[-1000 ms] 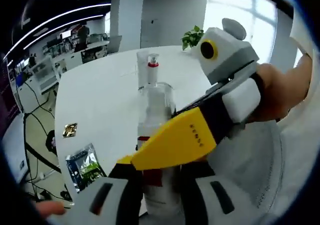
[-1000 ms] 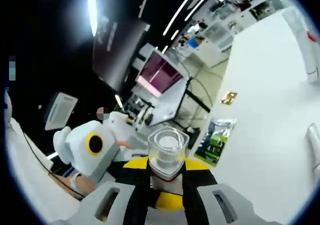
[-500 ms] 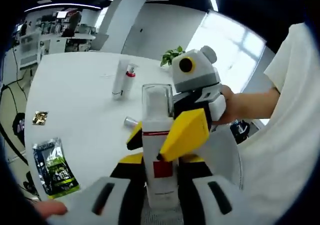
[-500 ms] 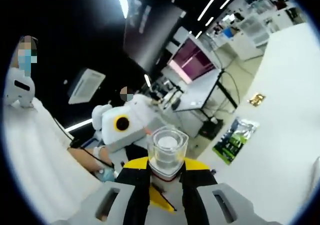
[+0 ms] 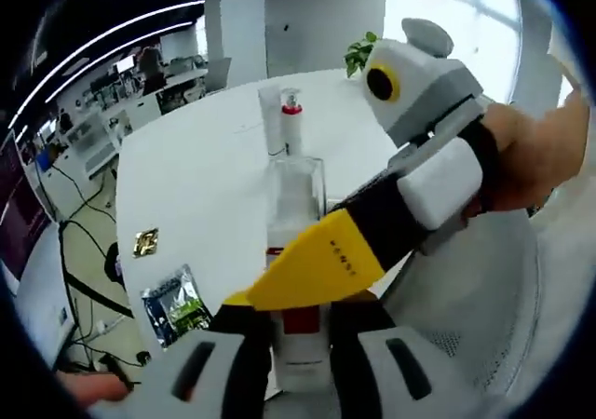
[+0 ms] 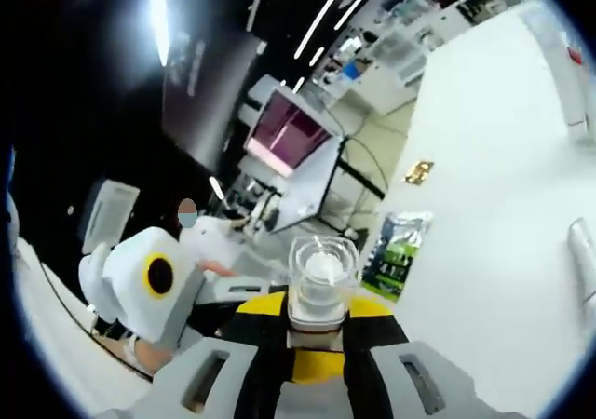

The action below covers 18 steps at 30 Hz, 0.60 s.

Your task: Arrange the skincare products in the storage area until every visible bottle or jar stands upright without overlapping.

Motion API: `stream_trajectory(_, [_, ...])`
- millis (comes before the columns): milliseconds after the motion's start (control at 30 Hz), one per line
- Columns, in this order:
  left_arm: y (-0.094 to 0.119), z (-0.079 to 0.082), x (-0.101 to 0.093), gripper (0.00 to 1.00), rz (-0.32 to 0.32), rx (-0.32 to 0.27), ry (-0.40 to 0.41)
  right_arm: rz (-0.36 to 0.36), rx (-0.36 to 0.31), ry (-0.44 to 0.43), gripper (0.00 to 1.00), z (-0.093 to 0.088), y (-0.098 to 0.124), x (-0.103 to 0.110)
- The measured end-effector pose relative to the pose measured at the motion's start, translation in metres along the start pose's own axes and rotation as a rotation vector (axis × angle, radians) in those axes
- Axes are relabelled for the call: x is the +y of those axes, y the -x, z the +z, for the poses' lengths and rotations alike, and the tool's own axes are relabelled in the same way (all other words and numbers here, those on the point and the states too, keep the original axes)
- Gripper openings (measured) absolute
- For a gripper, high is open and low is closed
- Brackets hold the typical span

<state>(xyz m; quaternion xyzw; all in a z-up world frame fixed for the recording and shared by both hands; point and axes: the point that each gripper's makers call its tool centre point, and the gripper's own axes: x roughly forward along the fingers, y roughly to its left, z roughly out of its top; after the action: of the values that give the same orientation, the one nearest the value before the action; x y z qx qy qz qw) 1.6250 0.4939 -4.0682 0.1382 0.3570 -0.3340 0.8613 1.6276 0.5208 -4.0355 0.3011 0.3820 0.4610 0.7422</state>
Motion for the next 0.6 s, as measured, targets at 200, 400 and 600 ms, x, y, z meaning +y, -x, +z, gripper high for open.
stream_trajectory(200, [0.002,0.008,-0.017,0.19,-0.145,-0.078,0.047,0.029,0.012,0.07,0.16,0.001,0.013,0.0])
stream_trajectory(400, [0.007,0.011,-0.035,0.22,-0.31,-0.107,0.131,0.171,0.099,0.154,0.16,-0.005,0.025,0.012])
stream_trajectory(600, [0.015,0.026,-0.051,0.23,-0.44,-0.179,0.208,0.272,0.131,0.217,0.16,-0.002,0.037,0.024])
